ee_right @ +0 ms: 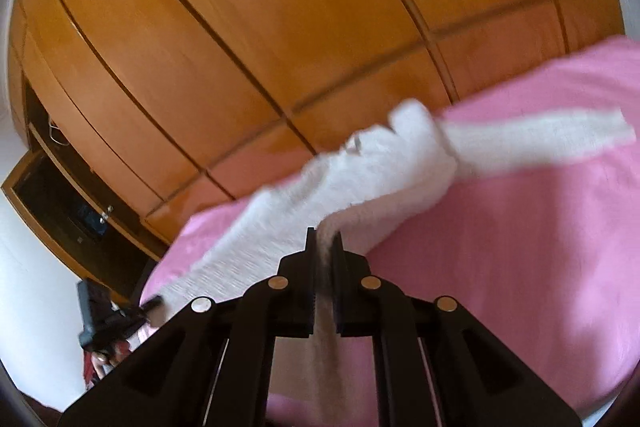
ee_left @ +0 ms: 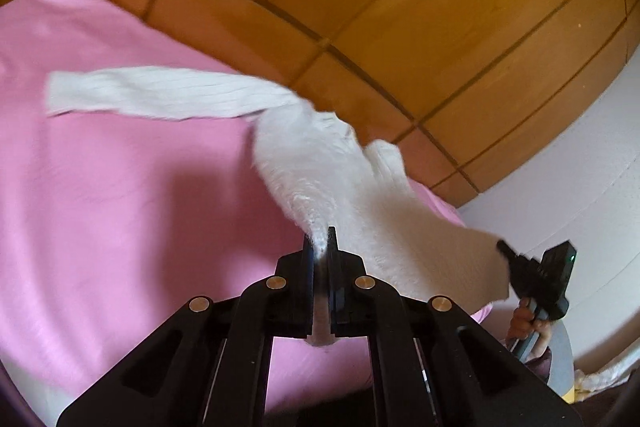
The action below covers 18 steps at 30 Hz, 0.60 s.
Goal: Fold small clothes
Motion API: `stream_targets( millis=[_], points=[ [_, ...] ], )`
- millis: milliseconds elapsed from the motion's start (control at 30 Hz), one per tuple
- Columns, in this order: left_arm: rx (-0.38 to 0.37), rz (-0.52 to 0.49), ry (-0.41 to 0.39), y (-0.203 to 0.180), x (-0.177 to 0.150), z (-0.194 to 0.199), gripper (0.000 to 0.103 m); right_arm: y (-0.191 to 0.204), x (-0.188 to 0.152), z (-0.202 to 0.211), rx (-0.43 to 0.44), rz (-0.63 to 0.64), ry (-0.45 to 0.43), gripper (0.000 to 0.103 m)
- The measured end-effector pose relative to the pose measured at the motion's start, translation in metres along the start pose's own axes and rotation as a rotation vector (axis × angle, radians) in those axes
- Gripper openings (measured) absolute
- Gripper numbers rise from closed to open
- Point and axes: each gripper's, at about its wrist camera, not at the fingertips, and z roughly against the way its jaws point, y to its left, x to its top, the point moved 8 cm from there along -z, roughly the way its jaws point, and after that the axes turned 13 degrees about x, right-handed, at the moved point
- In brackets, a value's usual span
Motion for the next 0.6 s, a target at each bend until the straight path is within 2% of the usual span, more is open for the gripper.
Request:
stream_targets(
  millis=[100,233,300,400,467,500,567,600],
  points=[
    [0.048,0.029,0.048,0.024,-0.033,0.006,0.003,-0.024,-0.049,-0.002,-0.068,-0.043,0.097,0.005],
    [0.113,0.066,0.161,0.048,-0.093,-0.013,0.003,-0.074,-0.111,0.002,-0.188,-0.154,0.217,0.005],
    [0.155,0.059,0.202,0.057,-0.115,-0.024,0.003,-0.095,-0.130,0.005,-0.243,-0.193,0.255,0.005],
    [0.208,0.040,0.226,0.065,-0.126,-0.031,0.004,-0.118,-0.139,0.007,-0.309,-0.222,0.266,0.005],
    [0.235,0.035,0.200,0.067,-0.114,-0.033,0.004,-0.115,-0.135,0.006,-0.307,-0.219,0.264,0.010],
    [0.253,0.037,0.179,0.071,-0.104,-0.032,0.004,-0.112,-0.130,0.005,-0.327,-0.178,0.265,0.013],
    [0.292,0.074,0.130,0.091,-0.088,-0.020,0.022,-0.101,-0.116,0.006,-0.403,-0.087,0.249,0.050],
    [0.315,0.097,0.101,0.100,-0.077,-0.016,0.045,-0.097,-0.108,0.003,-0.421,-0.056,0.228,0.053]
  ],
)
